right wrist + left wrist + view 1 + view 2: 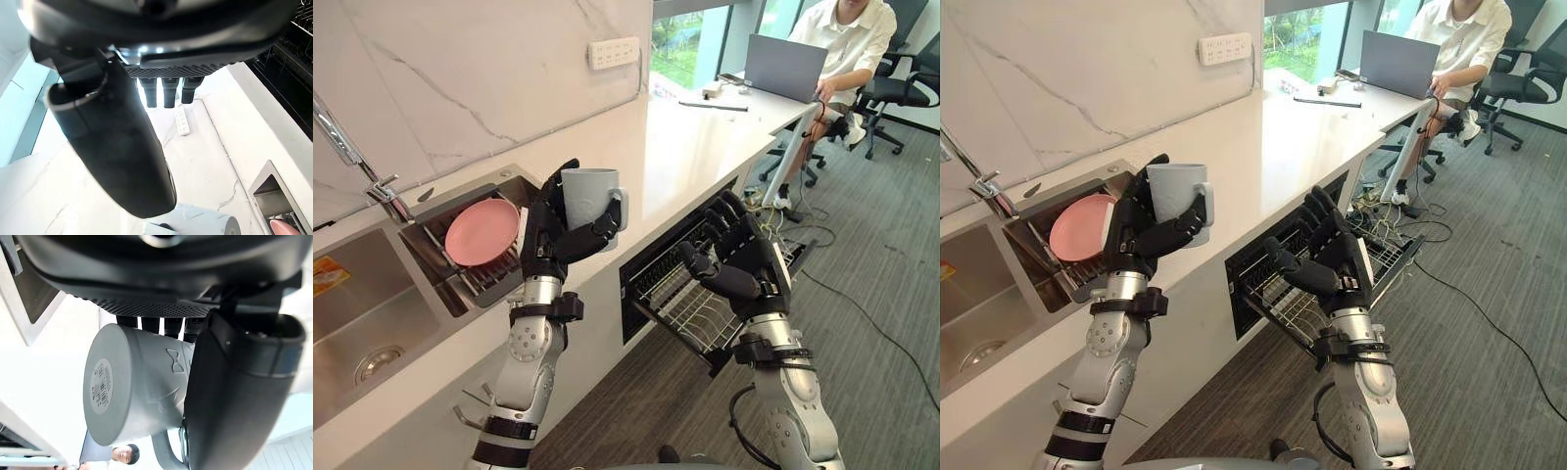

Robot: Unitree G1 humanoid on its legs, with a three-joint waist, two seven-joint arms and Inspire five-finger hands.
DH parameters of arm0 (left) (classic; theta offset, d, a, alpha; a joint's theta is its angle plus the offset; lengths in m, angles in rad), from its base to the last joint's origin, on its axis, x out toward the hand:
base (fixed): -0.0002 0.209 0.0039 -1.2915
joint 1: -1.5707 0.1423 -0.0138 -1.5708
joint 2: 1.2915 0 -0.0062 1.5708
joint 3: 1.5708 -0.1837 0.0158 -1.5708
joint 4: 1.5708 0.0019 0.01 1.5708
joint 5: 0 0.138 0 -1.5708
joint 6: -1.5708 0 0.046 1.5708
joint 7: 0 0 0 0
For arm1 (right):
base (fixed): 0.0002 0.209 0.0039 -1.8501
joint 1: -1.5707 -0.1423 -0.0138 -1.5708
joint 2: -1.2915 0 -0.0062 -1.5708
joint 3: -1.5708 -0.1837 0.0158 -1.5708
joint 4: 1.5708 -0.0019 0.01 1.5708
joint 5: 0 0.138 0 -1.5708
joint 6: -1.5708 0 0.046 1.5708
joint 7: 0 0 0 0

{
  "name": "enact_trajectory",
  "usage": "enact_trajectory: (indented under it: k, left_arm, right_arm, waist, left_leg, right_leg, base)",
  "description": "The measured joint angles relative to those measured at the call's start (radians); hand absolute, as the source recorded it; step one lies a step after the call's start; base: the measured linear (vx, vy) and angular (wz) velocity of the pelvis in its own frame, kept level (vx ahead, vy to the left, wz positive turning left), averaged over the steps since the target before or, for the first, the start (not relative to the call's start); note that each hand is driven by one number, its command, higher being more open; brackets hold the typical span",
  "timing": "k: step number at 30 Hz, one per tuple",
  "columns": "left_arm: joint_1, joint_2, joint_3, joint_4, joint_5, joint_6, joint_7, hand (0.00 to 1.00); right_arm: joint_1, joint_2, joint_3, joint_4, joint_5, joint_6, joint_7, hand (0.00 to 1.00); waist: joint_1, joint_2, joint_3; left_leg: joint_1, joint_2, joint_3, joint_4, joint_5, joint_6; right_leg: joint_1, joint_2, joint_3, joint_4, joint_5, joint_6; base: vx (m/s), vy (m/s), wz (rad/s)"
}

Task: Walk over to the sink, pick up the cup, carry it to the dishwasher, place the cup inside the dishwasher, then close the dishwasher door

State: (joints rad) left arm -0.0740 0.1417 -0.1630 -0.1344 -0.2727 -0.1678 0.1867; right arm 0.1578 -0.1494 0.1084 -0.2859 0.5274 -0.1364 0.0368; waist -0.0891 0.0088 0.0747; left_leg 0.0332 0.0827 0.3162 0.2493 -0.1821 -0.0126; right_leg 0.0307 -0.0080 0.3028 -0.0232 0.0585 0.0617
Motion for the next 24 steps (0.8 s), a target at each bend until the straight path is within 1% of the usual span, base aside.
enact_trajectory:
  k: [4, 8, 12, 15, 24]
  left_arm:
    - [-0.005, -0.008, -0.039, 0.032, 0.026, 0.001, -0.019, 0.30]
    - [-0.008, -0.021, -0.071, 0.034, 0.038, 0.003, -0.040, 0.30]
    - [-0.038, -0.033, -0.106, 0.072, 0.040, 0.007, -0.041, 0.30]
    - [-0.038, -0.036, -0.130, 0.083, 0.043, 0.009, -0.040, 0.30]
    - [-0.038, -0.039, -0.201, 0.086, 0.120, 0.009, -0.041, 0.30]
  right_arm:
    - [-0.039, 0.000, 0.038, 0.000, 0.028, -0.003, 0.000, 0.90]
    - [-0.067, 0.001, 0.063, 0.000, 0.033, -0.003, -0.001, 0.90]
    - [-0.076, 0.001, 0.079, 0.001, 0.039, -0.004, -0.001, 0.90]
    - [-0.076, 0.001, 0.098, 0.001, 0.039, -0.004, -0.002, 0.90]
    - [-0.080, 0.005, 0.100, 0.027, 0.042, -0.004, -0.025, 0.90]
  waist:
    - [0.000, 0.012, -0.002]
    - [0.004, 0.012, -0.002]
    - [0.012, 0.012, -0.002]
    - [0.014, 0.012, -0.002]
    - [0.019, 0.012, -0.003]
  left_leg:
    - [-0.007, 0.000, -0.004, 0.002, 0.001, 0.000]
    - [-0.018, 0.000, -0.008, 0.004, 0.001, 0.000]
    - [-0.023, -0.001, -0.018, 0.006, 0.001, 0.001]
    - [-0.024, -0.001, -0.022, 0.007, 0.002, 0.001]
    - [-0.033, -0.005, -0.032, 0.011, 0.002, 0.003]
  right_leg:
    - [-0.003, 0.000, -0.001, -0.003, 0.001, -0.001]
    - [-0.003, -0.003, -0.005, -0.015, 0.011, 0.001]
    - [-0.002, -0.004, -0.014, -0.017, 0.011, 0.002]
    - [-0.001, -0.005, -0.018, -0.017, 0.011, 0.002]
    - [-0.002, -0.009, -0.028, -0.018, 0.011, 0.003]
  base:
    - [0.00, 0.000, 0.00]
    - [0.00, 0.014, 0.02]
    - [0.00, 0.026, 0.07]
    - [-0.01, 0.015, 0.02]
    - [-0.01, 0.020, 0.03]
